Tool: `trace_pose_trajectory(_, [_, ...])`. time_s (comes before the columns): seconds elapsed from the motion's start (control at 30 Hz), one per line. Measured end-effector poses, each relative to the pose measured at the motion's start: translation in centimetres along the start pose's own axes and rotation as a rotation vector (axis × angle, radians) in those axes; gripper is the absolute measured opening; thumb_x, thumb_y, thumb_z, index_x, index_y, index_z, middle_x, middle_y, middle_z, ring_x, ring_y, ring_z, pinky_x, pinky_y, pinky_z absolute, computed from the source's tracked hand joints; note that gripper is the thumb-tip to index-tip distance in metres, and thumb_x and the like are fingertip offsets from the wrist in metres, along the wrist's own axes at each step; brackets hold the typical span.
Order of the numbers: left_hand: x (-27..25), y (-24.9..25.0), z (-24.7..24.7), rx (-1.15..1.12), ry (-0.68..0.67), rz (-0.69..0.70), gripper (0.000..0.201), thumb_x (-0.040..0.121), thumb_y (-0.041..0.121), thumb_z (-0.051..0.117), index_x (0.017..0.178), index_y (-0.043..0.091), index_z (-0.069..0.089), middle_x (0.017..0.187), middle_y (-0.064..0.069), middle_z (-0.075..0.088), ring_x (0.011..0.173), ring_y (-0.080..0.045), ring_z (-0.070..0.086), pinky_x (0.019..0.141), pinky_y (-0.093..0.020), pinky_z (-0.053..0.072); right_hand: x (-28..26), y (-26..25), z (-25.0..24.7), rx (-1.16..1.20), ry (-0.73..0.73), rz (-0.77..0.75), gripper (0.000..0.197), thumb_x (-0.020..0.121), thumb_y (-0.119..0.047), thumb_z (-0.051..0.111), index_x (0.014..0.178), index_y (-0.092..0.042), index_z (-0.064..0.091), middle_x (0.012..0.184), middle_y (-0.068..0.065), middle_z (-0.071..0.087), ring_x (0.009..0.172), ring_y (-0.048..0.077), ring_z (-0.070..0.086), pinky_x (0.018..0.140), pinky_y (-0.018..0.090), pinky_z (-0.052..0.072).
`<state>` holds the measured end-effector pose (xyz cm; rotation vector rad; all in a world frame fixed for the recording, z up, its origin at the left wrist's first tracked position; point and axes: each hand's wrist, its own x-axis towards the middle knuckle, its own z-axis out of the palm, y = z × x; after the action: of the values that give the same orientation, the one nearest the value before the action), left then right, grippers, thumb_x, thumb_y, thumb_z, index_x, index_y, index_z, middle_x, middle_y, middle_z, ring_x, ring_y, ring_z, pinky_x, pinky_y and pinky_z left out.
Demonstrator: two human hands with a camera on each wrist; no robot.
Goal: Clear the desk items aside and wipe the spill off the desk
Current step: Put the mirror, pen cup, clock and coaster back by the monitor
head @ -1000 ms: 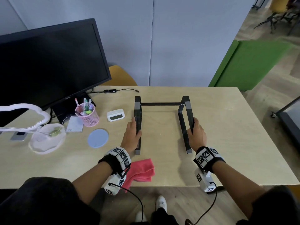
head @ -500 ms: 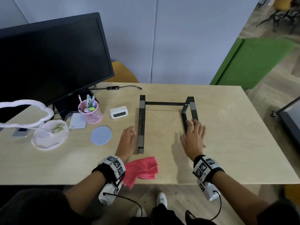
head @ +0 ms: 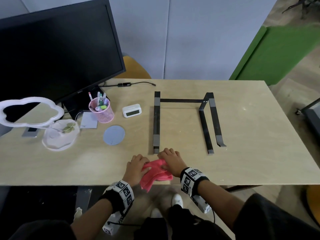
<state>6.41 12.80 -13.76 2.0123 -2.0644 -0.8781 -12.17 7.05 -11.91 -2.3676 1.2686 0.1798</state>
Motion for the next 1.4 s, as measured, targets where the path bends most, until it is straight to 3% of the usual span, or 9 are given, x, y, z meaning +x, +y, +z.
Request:
trace_pose_trajectory(0.3, [0.8, 4.3, -0.4, -0.202, -0.060, 0.227, 0.005, 0.088, 0.036, 0.055, 0.092, 0.032, 0.055, 0.089, 0.016, 0.061, 0.084, -0.006, 0.057, 0.076, -0.029, 0.048, -2.1, 2.2, -0.1, 0.282, -0.028, -0.085, 0.018, 0.091, -0.027, 0.052, 0.093, -0.010, 0.057, 0.095, 0.011, 0.063, 0.085, 0.027, 0.059, 0.082, 0.044, 0.049])
trace_pose_trajectory(0.47, [3.5, 10.3, 1.2, -0.194, -0.082, 0.351, 0.016, 0.088, 0.039, 0.056, 0.099, 0.027, 0.057, 0.094, 0.012, 0.059, 0.086, -0.004, 0.054, 0.079, -0.028, 0.048, -6.1, 8.4, -1.0, 0.491, 0.061, 0.012, 0.016, 0.092, -0.025, 0.052, 0.096, -0.012, 0.060, 0.090, 0.010, 0.070, 0.082, 0.024, 0.064, 0.070, 0.026, 0.045])
trace_pose_trajectory(0.63, [5.8, 17.3, 4.9, -0.173, -0.033, 0.454, 0.041, 0.088, 0.035, 0.058, 0.126, 0.029, 0.045, 0.125, 0.015, 0.047, 0.114, -0.003, 0.045, 0.103, -0.026, 0.040, -12.3, 17.3, -2.8, 0.539, 0.172, 0.202, 0.011, 0.089, -0.020, 0.057, 0.098, -0.016, 0.063, 0.094, 0.006, 0.073, 0.085, 0.020, 0.067, 0.083, 0.037, 0.054])
trace_pose_trajectory(0.77, [6.9, 23.4, 7.5, -0.074, -0.123, 0.631, 0.054, 0.089, 0.031, 0.056, 0.139, 0.024, 0.037, 0.145, 0.010, 0.033, 0.131, -0.005, 0.034, 0.112, -0.026, 0.030, -17.9, 25.2, -4.7, 0.410, 0.217, 0.386, 0.013, 0.091, -0.027, 0.056, 0.100, -0.023, 0.064, 0.098, -0.006, 0.073, 0.094, 0.016, 0.065, 0.098, 0.042, 0.044])
trace_pose_trajectory(0.9, [8.5, 28.3, 10.3, 0.007, -0.187, 0.720, 0.052, 0.089, 0.029, 0.056, 0.137, 0.019, 0.040, 0.148, 0.003, 0.032, 0.135, -0.013, 0.033, 0.111, -0.029, 0.029, -22.1, 32.0, -7.5, 0.252, 0.036, 0.517, 0.013, 0.093, -0.033, 0.052, 0.102, -0.037, 0.061, 0.103, -0.013, 0.070, 0.103, 0.015, 0.057, 0.097, 0.038, 0.025])
trace_pose_trajectory(1.03, [9.6, 31.3, 12.8, 0.133, -0.192, 0.748, 0.058, 0.089, 0.033, 0.054, 0.142, 0.018, 0.033, 0.154, 0.005, 0.024, 0.144, -0.012, 0.021, 0.117, -0.036, 0.022, -24.7, 38.1, -9.0, 0.273, -0.088, 0.561, 0.027, 0.090, -0.029, 0.056, 0.081, -0.054, 0.053, 0.088, -0.026, 0.064, 0.101, 0.012, 0.055, 0.105, 0.057, 0.024])
trace_pose_trajectory(1.13, [10.3, 32.0, 14.0, 0.236, -0.240, 0.689, 0.067, 0.093, 0.037, 0.048, 0.149, 0.019, 0.017, 0.159, 0.008, 0.007, 0.148, -0.011, 0.003, 0.121, -0.038, 0.008, -25.2, 39.3, -10.0, 0.167, -0.064, 0.603, 0.019, 0.092, -0.026, 0.053, 0.103, -0.041, 0.060, 0.102, -0.020, 0.061, 0.113, 0.010, 0.050, 0.112, 0.060, 0.004])
trace_pose_trajectory(1.3, [11.3, 32.3, 14.7, 0.396, -0.283, 0.593, 0.073, 0.095, 0.040, 0.042, 0.152, 0.018, 0.003, 0.160, 0.007, -0.013, 0.148, -0.015, -0.010, 0.121, -0.043, 0.003, -24.4, 38.0, -6.8, 0.044, 0.301, 0.778, 0.041, 0.096, -0.031, 0.045, 0.136, -0.025, 0.042, 0.142, -0.001, 0.040, 0.136, 0.018, 0.033, 0.114, 0.058, 0.002])
trace_pose_trajectory(1.4, [11.6, 31.8, 14.8, 0.429, -0.303, 0.582, 0.070, 0.088, 0.043, 0.045, 0.149, 0.015, 0.024, 0.159, 0.003, 0.004, 0.147, -0.021, 0.014, 0.114, -0.050, 0.027, -23.6, 36.3, -3.3, 0.173, 0.382, 0.909, 0.063, 0.096, -0.046, 0.033, 0.147, -0.010, 0.023, 0.156, 0.008, 0.018, 0.146, 0.024, 0.010, 0.116, 0.052, -0.002])
